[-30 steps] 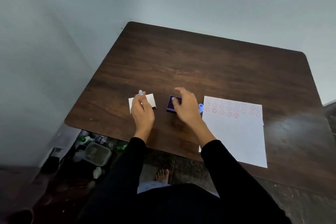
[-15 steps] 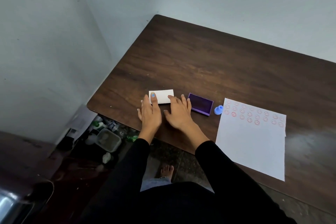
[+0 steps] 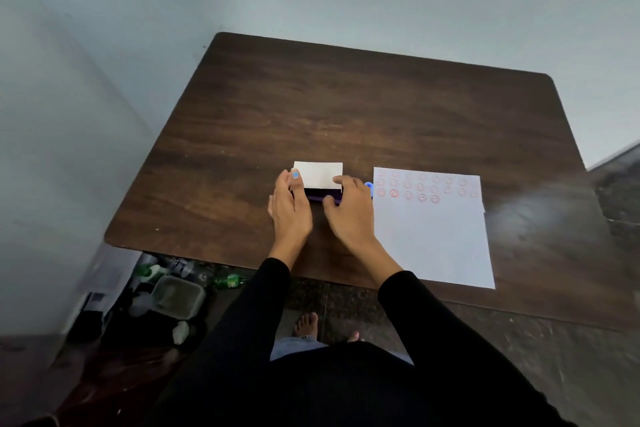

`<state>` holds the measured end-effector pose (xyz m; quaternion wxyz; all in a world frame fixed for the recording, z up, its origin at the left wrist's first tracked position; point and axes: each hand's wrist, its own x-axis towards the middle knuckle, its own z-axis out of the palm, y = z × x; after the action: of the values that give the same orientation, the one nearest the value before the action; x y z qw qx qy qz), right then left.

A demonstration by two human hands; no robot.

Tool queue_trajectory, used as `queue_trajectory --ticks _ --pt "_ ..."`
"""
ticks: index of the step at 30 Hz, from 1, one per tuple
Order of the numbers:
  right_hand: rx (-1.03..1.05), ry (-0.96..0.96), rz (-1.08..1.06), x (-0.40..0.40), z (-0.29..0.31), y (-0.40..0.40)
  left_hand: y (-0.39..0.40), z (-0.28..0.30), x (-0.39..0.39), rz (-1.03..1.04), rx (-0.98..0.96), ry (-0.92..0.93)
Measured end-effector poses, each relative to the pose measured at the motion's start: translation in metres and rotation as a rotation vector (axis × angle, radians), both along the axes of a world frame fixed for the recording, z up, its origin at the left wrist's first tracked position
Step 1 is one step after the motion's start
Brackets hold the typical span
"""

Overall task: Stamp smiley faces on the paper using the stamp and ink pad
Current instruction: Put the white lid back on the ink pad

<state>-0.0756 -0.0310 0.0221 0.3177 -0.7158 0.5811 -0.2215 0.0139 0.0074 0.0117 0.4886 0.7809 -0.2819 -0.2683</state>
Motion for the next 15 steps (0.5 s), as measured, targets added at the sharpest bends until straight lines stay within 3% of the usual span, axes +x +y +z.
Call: queue_trajectory --ticks 5,15 --pt "0.050 -0.004 -0.039 -0.015 -0.002 -0.001 -0.002 -0.006 -0.013 -0.058 -0.028 0.051" --pt "0.142 0.020 -0.041 -0.018 -0.005 0.003 -0.007 -0.019 -0.009 -0.120 0.081 -0.037"
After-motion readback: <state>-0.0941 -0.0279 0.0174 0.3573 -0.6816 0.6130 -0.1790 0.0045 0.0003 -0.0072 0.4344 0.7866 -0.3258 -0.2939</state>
